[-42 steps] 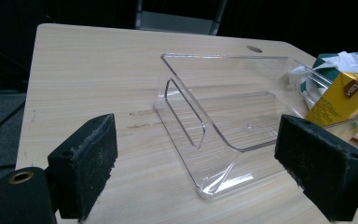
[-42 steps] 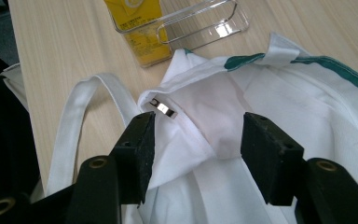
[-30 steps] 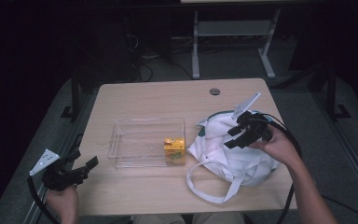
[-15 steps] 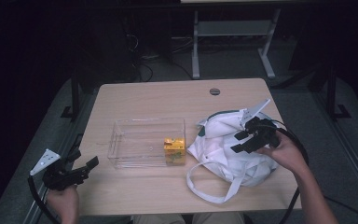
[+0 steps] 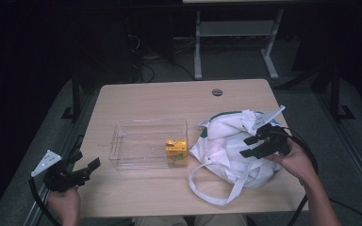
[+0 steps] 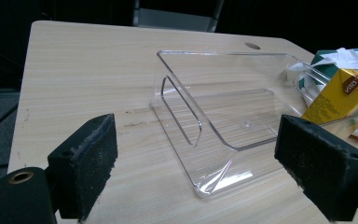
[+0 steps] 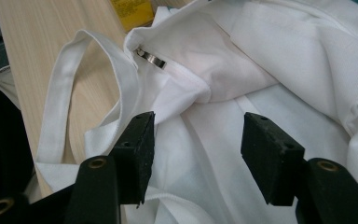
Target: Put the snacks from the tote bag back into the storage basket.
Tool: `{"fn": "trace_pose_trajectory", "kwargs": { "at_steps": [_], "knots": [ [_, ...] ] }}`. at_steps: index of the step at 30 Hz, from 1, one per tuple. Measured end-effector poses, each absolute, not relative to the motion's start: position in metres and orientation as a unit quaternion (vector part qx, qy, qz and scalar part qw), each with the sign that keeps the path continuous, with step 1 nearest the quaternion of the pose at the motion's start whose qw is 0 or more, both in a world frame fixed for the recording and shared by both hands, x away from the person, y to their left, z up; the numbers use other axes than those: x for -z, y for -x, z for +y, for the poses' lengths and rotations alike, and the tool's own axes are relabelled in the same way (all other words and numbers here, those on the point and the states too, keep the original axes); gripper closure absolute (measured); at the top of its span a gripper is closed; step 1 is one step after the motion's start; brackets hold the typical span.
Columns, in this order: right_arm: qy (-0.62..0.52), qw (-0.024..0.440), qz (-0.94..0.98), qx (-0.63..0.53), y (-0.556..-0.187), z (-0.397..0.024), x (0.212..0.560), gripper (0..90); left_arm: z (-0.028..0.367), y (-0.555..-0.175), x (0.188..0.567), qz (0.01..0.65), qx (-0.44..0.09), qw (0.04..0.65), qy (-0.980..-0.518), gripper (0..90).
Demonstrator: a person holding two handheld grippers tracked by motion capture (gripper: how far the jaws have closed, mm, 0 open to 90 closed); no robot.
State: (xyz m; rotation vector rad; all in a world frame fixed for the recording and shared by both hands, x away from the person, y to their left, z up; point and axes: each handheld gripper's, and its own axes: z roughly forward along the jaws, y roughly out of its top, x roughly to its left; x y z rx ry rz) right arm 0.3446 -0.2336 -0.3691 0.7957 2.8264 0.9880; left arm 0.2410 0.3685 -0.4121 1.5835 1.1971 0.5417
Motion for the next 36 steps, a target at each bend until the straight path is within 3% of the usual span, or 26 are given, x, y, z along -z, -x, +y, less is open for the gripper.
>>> {"fn": "trace_pose_trajectory", "kwargs": {
  "at_steps": [36],
  "knots": [
    [-0.299, 0.060, 0.889, -0.343, -0.316, -0.268, 0.390, 39.3, 0.366, -0.243, 0.413, 0.494, -0.222, 0.515, -0.664, 12.5]
  ]
}}
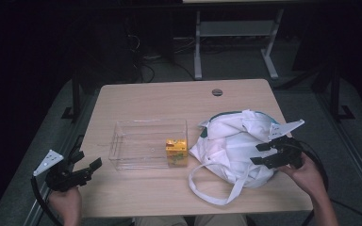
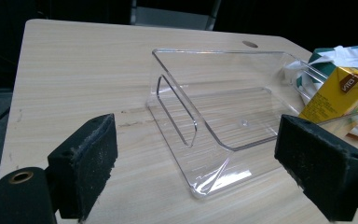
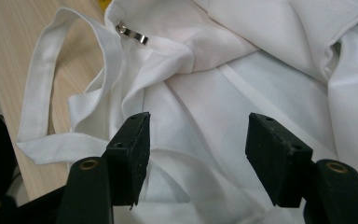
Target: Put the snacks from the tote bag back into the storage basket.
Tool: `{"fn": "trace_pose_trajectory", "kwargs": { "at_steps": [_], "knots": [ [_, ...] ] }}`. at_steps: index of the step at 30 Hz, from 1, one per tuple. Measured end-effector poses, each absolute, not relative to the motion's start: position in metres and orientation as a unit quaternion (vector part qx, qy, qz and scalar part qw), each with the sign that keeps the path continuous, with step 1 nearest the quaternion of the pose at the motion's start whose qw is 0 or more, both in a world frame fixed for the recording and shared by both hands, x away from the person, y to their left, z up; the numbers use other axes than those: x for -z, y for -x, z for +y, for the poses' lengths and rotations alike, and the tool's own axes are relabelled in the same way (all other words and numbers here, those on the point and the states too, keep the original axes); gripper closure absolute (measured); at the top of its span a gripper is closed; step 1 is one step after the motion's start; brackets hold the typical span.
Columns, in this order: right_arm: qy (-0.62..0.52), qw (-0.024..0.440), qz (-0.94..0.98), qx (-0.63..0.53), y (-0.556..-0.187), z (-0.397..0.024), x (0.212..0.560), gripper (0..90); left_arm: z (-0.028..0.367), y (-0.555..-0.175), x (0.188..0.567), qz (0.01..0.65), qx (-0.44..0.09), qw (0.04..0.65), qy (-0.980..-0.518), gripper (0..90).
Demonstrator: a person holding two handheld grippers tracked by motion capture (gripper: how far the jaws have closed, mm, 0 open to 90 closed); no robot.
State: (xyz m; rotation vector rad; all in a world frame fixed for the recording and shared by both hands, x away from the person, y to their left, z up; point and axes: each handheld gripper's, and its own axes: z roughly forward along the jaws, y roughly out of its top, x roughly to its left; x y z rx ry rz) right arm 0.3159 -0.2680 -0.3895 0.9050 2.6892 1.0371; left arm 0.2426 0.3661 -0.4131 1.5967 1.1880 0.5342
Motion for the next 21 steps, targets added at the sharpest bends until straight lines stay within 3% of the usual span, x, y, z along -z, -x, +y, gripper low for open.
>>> {"fn": "trace_pose_trajectory", "kwargs": {
  "at_steps": [21],
  "knots": [
    [-0.299, 0.073, 0.887, -0.344, -0.3098, -0.2692, 0.3925, 37.3, 0.3668, -0.2439, 0.4133, 0.493, -0.222, 0.515, -0.665, 12.5]
  ]
}}
